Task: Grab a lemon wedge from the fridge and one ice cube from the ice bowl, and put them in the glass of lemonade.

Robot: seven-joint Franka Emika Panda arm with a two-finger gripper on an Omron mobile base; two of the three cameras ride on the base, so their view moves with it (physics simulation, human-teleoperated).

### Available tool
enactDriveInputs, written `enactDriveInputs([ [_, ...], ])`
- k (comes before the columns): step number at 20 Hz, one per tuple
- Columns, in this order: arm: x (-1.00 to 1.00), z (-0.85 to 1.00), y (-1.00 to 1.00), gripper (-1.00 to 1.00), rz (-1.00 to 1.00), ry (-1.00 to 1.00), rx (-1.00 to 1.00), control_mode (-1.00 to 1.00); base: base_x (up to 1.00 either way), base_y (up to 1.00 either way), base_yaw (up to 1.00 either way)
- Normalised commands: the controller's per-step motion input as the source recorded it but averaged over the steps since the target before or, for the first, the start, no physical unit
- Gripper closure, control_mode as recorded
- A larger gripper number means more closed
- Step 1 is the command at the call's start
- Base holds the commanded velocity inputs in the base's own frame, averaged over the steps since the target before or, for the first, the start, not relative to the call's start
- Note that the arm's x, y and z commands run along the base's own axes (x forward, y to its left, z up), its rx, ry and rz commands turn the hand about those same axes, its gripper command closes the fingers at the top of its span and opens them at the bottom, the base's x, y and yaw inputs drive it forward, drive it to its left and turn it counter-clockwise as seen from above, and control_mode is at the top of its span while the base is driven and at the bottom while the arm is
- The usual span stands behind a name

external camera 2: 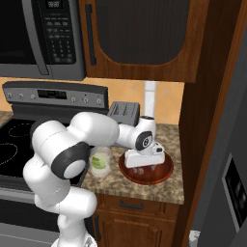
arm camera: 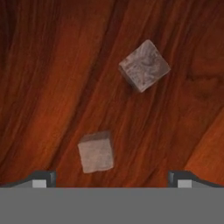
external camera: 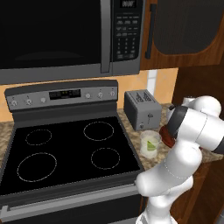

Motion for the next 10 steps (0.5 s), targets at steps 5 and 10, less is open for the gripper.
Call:
enactDriveInputs([
  [5,0.0,-0.13,0.0,-1.0,0.0,0.0,0.0,-1.0,0.0,0.0,0.0],
  [10,0.01,-0.1,0.03,-1.0,0.0,0.0,0.0,-1.0,0.0,0.0,0.0],
])
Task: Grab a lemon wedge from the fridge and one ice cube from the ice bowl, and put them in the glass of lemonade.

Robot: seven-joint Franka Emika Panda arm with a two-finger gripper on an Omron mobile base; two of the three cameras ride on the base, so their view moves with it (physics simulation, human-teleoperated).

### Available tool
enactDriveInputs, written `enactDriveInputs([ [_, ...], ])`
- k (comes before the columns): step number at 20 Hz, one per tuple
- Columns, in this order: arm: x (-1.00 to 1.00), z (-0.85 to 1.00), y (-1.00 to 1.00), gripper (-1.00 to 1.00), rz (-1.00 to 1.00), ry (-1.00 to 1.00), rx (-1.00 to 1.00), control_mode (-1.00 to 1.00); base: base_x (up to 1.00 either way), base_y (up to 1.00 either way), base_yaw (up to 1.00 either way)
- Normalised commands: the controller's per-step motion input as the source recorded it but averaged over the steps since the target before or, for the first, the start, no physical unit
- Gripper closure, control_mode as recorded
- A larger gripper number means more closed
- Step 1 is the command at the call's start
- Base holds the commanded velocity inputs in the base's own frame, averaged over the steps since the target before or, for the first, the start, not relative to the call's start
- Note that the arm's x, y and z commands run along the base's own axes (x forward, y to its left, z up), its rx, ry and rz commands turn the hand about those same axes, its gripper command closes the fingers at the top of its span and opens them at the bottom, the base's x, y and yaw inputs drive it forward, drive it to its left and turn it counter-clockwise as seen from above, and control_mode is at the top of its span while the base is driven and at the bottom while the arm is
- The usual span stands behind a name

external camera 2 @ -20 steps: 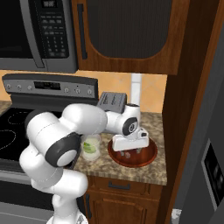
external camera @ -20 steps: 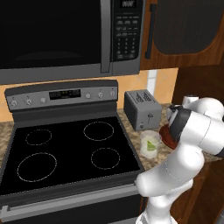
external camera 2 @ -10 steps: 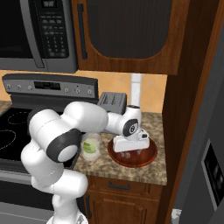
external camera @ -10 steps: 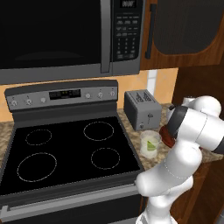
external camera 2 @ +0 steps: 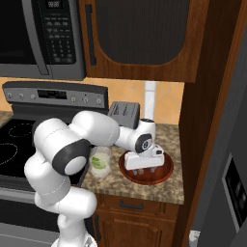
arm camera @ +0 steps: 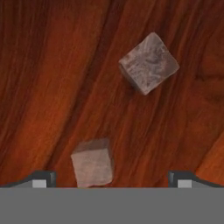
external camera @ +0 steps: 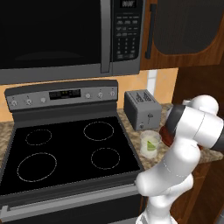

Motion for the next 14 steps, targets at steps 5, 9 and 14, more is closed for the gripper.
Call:
enactDriveInputs([
  [5,0.12,-0.02,0.08,-1.0,0.0,0.0,0.0,-1.0,0.0,0.0,0.0],
  [9,0.06,-0.05,0.01,-1.0,0.0,0.0,0.0,-1.0,0.0,0.0,0.0],
  [14,0.0,-0.19,0.0,1.0,0.0,0.0,0.0,-1.0,0.0,0.0,0.0],
])
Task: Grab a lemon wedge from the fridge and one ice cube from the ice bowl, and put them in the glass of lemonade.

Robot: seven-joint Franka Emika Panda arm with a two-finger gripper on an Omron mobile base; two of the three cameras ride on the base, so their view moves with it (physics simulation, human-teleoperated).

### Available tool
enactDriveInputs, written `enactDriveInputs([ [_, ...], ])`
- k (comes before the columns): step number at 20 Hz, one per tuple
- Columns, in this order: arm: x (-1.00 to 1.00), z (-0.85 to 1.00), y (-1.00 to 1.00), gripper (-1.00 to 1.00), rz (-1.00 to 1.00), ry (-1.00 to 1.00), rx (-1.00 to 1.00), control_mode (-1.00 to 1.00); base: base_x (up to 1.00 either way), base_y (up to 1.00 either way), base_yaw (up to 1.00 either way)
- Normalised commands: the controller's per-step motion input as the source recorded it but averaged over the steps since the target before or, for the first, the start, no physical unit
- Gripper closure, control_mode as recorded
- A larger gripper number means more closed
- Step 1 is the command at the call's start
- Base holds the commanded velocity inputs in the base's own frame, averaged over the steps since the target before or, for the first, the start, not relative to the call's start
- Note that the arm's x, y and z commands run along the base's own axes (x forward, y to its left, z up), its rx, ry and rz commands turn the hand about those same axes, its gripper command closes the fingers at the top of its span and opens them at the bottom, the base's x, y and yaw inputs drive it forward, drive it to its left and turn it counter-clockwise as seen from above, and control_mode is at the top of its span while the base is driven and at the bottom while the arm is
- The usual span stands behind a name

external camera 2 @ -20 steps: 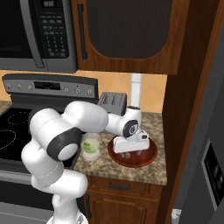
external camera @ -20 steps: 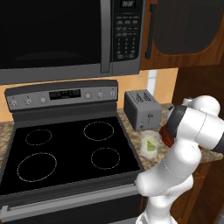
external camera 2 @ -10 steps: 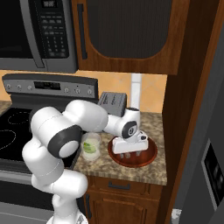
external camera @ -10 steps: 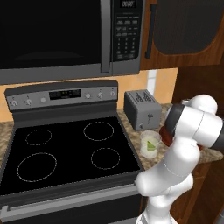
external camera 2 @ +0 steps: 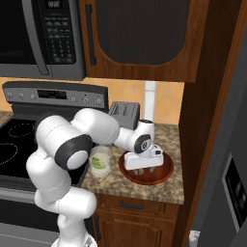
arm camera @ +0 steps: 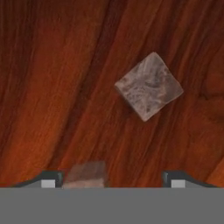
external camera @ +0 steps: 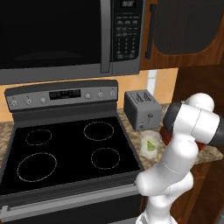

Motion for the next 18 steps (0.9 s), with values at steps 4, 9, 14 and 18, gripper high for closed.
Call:
enactDriveInputs([
  [4,0.04,-0.1,0.0,1.0,0.0,0.0,0.0,-1.0,0.0,0.0,0.0],
  [9,0.01,-0.09,0.05,1.0,0.0,0.0,0.0,-1.0,0.0,0.0,0.0],
  [14,-0.15,0.07,0.02,1.0,0.0,0.0,0.0,-1.0,0.0,0.0,0.0],
  [18,-0.64,0.67,0.01,1.0,-0.02,-0.08,0.0,-1.0,0.0,0.0,0.0],
])
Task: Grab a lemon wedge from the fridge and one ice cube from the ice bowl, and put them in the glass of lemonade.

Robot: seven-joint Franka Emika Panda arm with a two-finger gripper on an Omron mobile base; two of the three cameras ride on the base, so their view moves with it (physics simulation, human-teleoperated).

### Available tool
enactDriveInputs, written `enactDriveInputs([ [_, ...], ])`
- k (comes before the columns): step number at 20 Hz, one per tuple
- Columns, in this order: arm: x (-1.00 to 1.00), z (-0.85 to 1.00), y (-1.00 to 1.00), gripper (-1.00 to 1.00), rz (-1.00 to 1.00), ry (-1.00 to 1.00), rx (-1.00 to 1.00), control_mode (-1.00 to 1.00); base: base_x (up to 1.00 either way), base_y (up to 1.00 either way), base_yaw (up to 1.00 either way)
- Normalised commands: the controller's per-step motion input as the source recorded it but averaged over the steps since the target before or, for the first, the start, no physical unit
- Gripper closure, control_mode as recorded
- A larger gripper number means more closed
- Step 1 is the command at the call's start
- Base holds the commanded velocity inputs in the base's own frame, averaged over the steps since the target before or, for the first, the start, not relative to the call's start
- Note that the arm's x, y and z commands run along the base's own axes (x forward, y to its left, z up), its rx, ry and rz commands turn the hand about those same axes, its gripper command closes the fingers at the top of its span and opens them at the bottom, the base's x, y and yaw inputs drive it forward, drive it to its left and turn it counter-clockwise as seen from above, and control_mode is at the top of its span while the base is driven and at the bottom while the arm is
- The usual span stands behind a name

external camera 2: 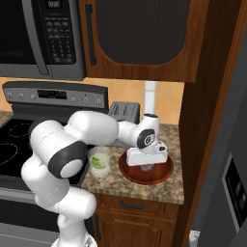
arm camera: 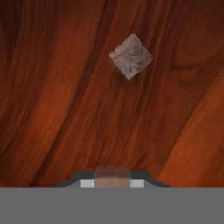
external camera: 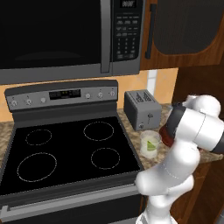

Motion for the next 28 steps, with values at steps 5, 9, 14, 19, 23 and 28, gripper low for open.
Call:
enactDriveInputs([
  [5,-0.42,0.72,0.38,1.0,-0.03,-0.12,-0.01,-1.0,0.0,0.0,0.0],
  [9,-0.13,0.48,0.73,1.0,-0.01,-0.13,-0.04,-1.0,0.0,0.0,0.0],
  [14,-0.09,0.46,0.74,1.0,-0.06,-0.1,-0.07,-1.0,0.0,0.0,0.0],
  [19,0.0,0.24,0.66,1.0,-0.12,-0.01,-0.08,-1.0,0.0,0.0,0.0],
  [23,0.05,0.02,0.64,1.0,-0.1,0.0,-0.06,-1.0,0.0,0.0,0.0],
  [28,0.15,0.0,0.56,1.0,-0.09,0.0,-0.04,-1.0,0.0,0.0,0.0],
])
